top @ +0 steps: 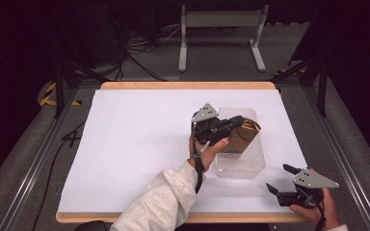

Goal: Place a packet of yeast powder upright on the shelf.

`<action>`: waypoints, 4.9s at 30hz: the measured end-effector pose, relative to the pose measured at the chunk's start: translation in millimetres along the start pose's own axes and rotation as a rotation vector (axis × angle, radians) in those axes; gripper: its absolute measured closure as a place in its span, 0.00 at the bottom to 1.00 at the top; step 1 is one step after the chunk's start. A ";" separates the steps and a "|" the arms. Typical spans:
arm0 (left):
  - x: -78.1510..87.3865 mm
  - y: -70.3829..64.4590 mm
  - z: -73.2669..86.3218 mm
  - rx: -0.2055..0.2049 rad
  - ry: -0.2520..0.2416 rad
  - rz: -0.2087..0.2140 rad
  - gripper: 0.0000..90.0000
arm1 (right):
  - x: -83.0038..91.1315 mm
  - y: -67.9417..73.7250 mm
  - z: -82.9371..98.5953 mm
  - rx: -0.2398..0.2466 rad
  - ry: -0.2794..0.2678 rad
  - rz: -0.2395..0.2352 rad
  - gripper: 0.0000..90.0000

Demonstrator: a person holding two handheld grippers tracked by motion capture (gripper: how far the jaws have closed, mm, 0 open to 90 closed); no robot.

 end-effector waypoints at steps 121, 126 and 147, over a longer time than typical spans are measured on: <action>142.0 49.0 -19.9 -0.568 0.392 -0.127 0.30 | 4.8 -0.2 -9.3 0.021 -0.044 0.019 0.14; 153.4 57.1 -17.7 -0.566 0.406 -0.146 0.29 | 4.4 0.2 -9.2 0.024 -0.042 0.019 0.14; 201.7 90.1 2.5 -0.567 0.499 -0.254 0.24 | 3.2 0.8 -8.7 0.029 -0.037 0.015 0.14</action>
Point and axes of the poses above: each handheld gripper's, and its own axes: x roughly backward along the jaws, z roughly out of its underside, y roughly to its left, the point moved 5 cm from there along -x, roughly forward along the jaws, and after that the axes turned 15 degrees about -y, right-handed, at the moved point
